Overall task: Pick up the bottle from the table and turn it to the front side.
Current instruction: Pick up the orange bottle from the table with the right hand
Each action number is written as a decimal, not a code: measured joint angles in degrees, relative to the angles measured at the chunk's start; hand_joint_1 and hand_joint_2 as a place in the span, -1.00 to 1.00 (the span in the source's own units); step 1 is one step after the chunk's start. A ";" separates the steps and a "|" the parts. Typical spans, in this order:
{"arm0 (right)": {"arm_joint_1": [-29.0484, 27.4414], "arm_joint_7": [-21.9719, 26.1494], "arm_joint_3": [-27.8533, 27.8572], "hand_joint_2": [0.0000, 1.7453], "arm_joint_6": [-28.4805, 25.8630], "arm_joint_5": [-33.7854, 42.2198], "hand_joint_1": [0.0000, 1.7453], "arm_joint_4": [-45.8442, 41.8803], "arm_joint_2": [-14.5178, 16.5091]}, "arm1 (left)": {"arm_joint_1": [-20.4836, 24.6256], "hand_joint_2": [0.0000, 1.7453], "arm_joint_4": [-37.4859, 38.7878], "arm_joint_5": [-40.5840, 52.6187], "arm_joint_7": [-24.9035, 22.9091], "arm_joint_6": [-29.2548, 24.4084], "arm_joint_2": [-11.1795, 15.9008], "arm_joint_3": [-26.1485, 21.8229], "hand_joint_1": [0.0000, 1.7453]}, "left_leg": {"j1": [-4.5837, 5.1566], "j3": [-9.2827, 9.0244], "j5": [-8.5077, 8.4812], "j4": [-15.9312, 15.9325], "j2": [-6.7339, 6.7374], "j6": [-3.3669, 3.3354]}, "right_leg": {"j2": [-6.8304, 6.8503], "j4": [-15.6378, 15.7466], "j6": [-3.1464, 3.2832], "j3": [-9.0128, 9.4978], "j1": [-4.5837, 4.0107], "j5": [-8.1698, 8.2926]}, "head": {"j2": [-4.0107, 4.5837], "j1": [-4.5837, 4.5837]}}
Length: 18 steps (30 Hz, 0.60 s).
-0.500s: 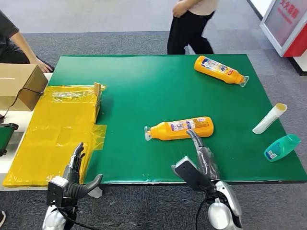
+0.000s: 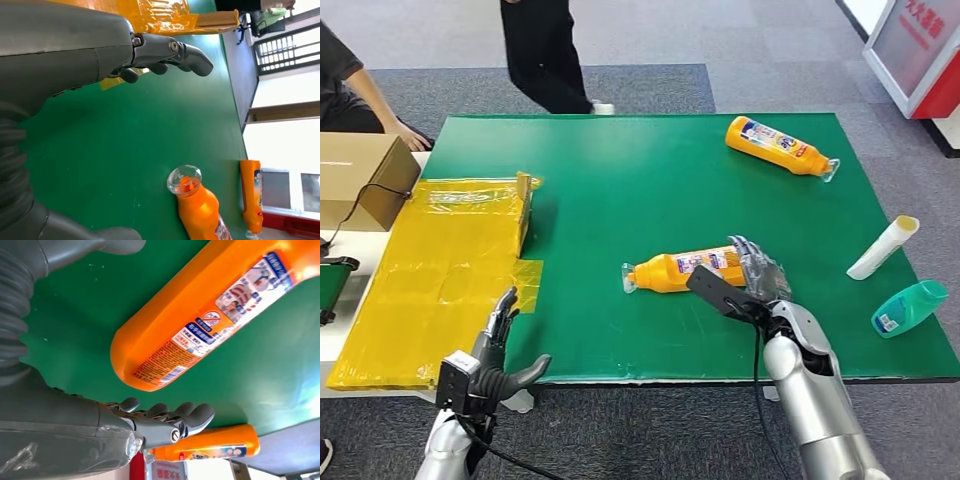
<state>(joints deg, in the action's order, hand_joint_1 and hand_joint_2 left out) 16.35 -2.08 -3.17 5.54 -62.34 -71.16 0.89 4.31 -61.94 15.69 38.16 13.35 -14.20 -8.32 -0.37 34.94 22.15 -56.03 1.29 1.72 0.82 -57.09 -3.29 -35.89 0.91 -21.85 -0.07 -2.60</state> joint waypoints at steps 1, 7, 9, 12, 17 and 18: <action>0.55 -0.36 0.00 1.00 0.30 -0.50 -1.00 0.92 -0.14 | 0.09 1.00 0.17 -0.29 0.00 -0.01 0.09 0.25 -1.00 | 0.00 0.01 0.00 0.00 0.00 0.00 | 0.00 0.00 0.00 0.00 0.00 0.00 | 0.00 0.00; 6.86 -1.50 -0.02 1.00 -0.17 -4.97 -1.00 11.07 -1.37 | 0.99 1.00 1.58 -2.73 0.00 -0.95 0.72 2.82 -1.00 | 0.03 0.03 -0.02 0.00 0.00 -0.03 | -0.01 0.00 -0.04 -0.01 0.06 0.04 | 0.00 0.00; 9.74 -1.69 -0.02 1.00 -0.68 -6.92 -1.00 15.82 -1.62 | 1.30 1.00 2.20 -3.50 0.00 -1.35 1.01 4.17 -1.00 | 0.04 0.03 -0.05 0.00 0.00 -0.05 | 0.00 0.00 -0.05 -0.01 0.07 0.06 | 0.00 0.01; 13.51 -2.17 -0.11 1.00 -1.18 -9.59 -1.00 21.96 -1.72 | 1.68 1.00 3.04 -4.16 0.00 -1.70 1.39 5.96 -1.00 | 0.05 0.04 -0.10 0.00 -0.01 -0.06 | 0.00 0.00 -0.05 -0.01 0.08 0.07 | 0.00 0.00; 17.83 -3.12 -0.59 1.00 -1.45 -12.68 -1.00 29.06 -1.68 | 2.12 1.00 3.94 -4.83 0.01 -1.98 1.68 7.88 -1.00 | 0.05 0.05 -0.11 0.00 -0.01 -0.06 | 0.01 0.00 -0.05 -0.01 0.08 0.07 | 0.00 0.00; 18.51 -3.28 -0.79 1.00 -1.27 -13.15 -1.00 30.27 -1.66 | 2.21 1.00 4.06 -4.86 0.01 -2.02 1.73 8.16 -1.00 | 0.05 0.05 -0.11 0.00 -0.01 -0.06 | 0.01 0.00 -0.06 -0.01 0.08 0.07 | 0.00 0.00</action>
<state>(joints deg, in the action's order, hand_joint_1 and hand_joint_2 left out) 34.86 -5.36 -3.96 4.27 -75.49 -40.89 -0.77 6.52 -57.88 10.83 38.17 11.33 -12.47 -0.16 -0.33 34.99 22.03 -56.03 1.28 1.66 0.83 -57.09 -3.35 -35.90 0.99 -21.78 -0.07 -2.60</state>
